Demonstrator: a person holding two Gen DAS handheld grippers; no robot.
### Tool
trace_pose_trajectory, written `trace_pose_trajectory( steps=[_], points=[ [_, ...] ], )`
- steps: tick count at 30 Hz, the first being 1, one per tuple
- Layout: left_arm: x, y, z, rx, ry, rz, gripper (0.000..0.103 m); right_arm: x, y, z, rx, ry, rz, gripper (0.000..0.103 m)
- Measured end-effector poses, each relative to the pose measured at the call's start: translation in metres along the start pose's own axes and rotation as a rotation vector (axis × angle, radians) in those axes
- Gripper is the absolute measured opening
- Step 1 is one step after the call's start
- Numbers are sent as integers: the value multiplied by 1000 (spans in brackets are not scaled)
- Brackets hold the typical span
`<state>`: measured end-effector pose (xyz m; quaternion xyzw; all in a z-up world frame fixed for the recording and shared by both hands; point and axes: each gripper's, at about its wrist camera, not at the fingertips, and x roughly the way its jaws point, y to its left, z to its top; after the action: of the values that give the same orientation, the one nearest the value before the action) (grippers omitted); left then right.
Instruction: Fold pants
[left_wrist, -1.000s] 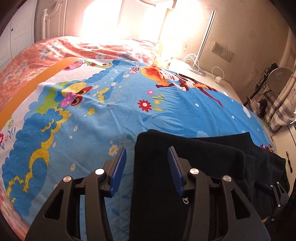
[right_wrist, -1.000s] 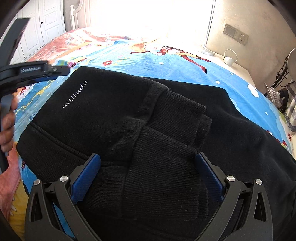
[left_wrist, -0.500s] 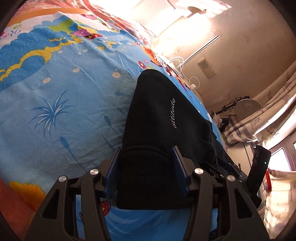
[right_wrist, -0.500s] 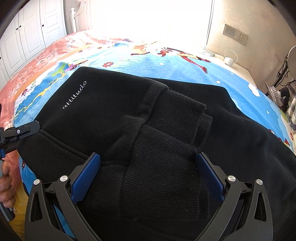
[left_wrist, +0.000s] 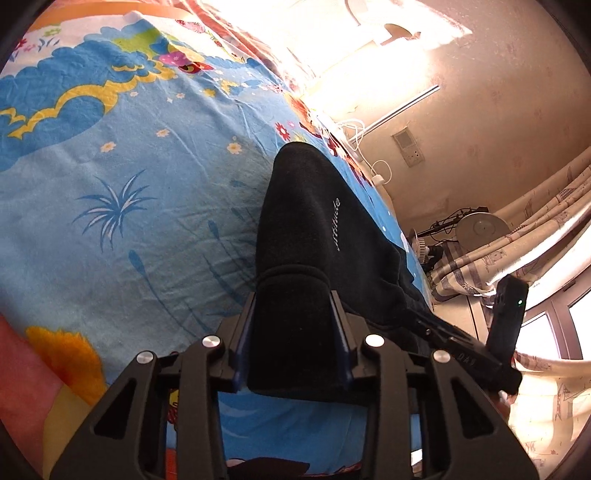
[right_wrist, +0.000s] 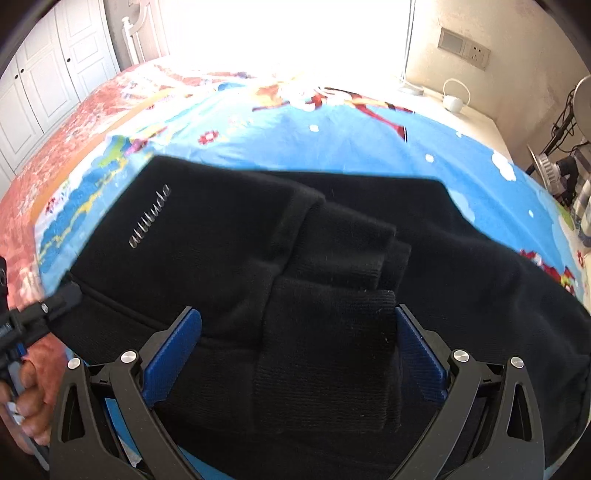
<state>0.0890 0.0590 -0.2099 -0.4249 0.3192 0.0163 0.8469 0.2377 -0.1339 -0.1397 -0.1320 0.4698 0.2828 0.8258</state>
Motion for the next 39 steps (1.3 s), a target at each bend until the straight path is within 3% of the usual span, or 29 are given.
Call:
trace_pose_trajectory(
  steps=[2, 5, 10, 14, 17, 20, 21, 22, 26, 28, 30, 34, 35, 37, 39],
  points=[
    [-7, -15, 0, 39, -26, 27, 35, -15, 18, 30, -36, 14, 84, 99],
    [-16, -39, -3, 113, -64, 79, 35, -17, 60, 77, -126, 101, 195, 98],
    [-20, -69, -8, 205, -93, 169, 35, -8, 132, 116, -335, 159, 74, 97],
    [-20, -76, -9, 225, -103, 196, 35, -9, 152, 121, -433, 150, -18, 98],
    [-20, -82, -10, 249, -107, 219, 35, 23, 161, 105, -503, 293, -21, 97],
    [-22, -93, -15, 278, -114, 250, 35, 48, 169, 90, -536, 363, -41, 97],
    [-21, -96, -16, 289, -119, 259, 35, 51, 173, 88, -538, 376, -30, 93],
    [-22, -99, -17, 300, -125, 266, 35, 54, 177, 86, -547, 385, -18, 78],
    [-24, -106, -19, 283, -150, 243, 35, 63, 179, 77, -562, 381, -43, 43],
    [-26, -99, -21, 228, -179, 233, 45, 63, 171, 78, -531, 368, -27, 30],
    [-29, -92, -30, 183, -217, 267, 85, 60, 161, 83, -484, 357, 12, 27],
    [-7, -91, -45, 174, -193, 291, 86, 51, 144, 92, -407, 335, 99, 26],
    [2, -96, -45, 184, -180, 297, 83, 48, 137, 95, -384, 333, 125, 26],
    [11, -114, -42, 226, -169, 262, 53, 37, 119, 102, -326, 317, 190, 25],
    [11, -148, -44, 354, -201, 327, 31, 16, 93, 113, -266, 271, 247, 24]
  ],
)
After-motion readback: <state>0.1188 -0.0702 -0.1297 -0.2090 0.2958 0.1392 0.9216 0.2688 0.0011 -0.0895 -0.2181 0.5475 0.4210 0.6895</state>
